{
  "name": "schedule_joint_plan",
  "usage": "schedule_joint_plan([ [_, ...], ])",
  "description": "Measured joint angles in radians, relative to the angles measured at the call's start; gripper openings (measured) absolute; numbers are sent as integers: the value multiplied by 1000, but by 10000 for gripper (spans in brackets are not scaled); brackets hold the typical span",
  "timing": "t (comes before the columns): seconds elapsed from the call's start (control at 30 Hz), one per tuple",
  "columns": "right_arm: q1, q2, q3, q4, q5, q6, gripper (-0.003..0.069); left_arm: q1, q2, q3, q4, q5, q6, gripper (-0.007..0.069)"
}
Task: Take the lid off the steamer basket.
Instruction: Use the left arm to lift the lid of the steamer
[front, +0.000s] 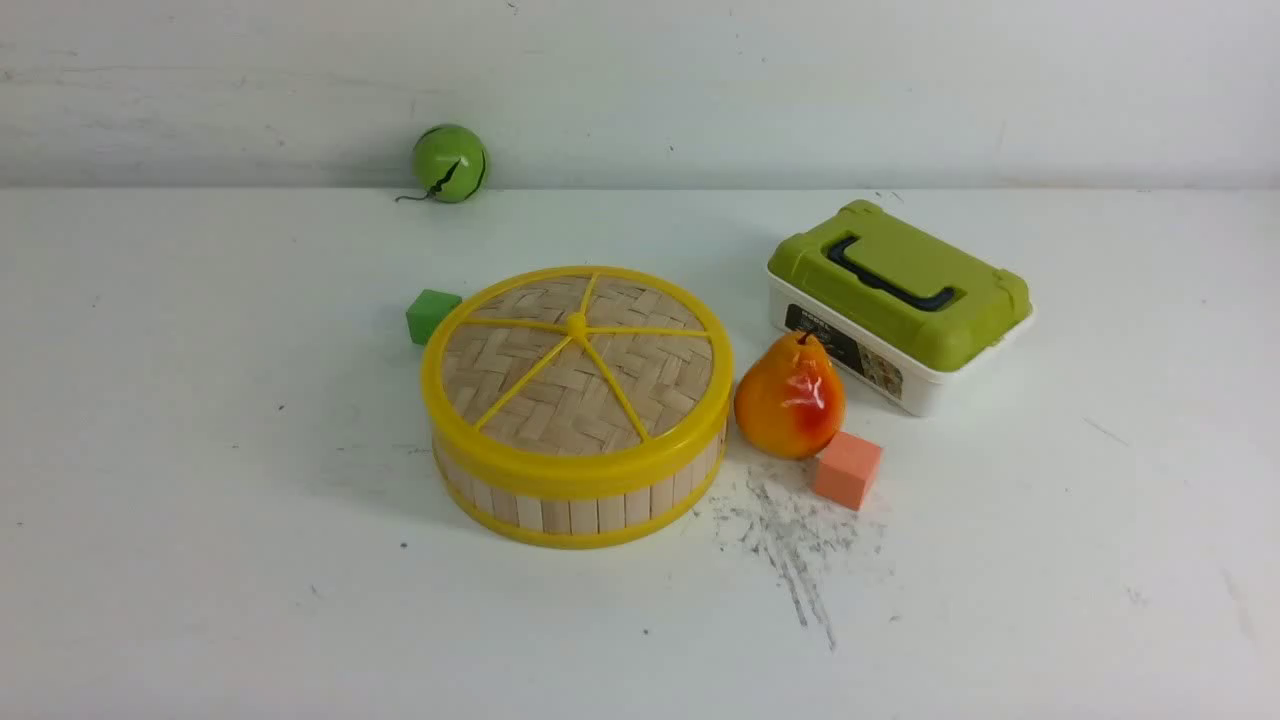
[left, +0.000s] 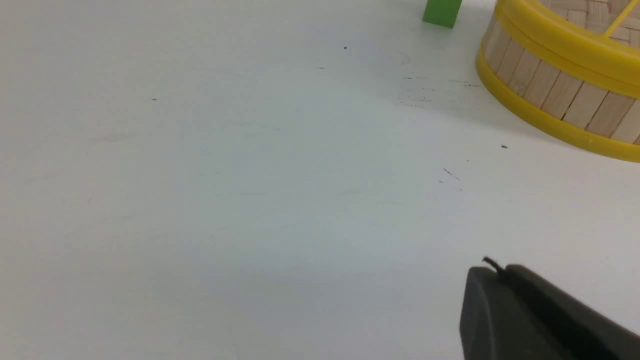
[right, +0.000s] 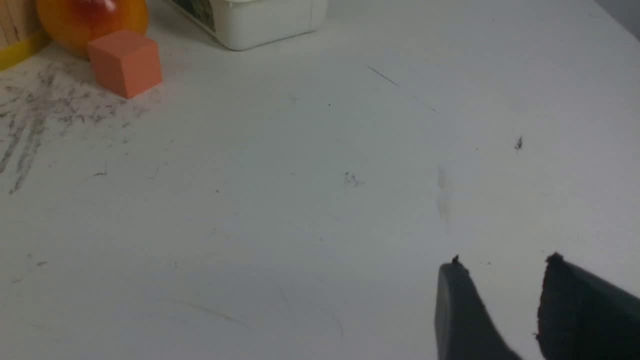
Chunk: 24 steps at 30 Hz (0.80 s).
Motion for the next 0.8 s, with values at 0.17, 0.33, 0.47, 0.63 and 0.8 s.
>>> schedule_joint_plan([
  [0.17,0,0,0,0,0,0,240,0,0,0,0,0,0,13],
  [0.33,0,0,0,0,0,0,240,0,0,0,0,0,0,20],
  [0.47,0,0,0,0,0,0,240,0,0,0,0,0,0,25],
  [0.63,0,0,0,0,0,0,240,0,0,0,0,0,0,30],
  [0.8,0,0,0,0,0,0,240,0,0,0,0,0,0,36],
])
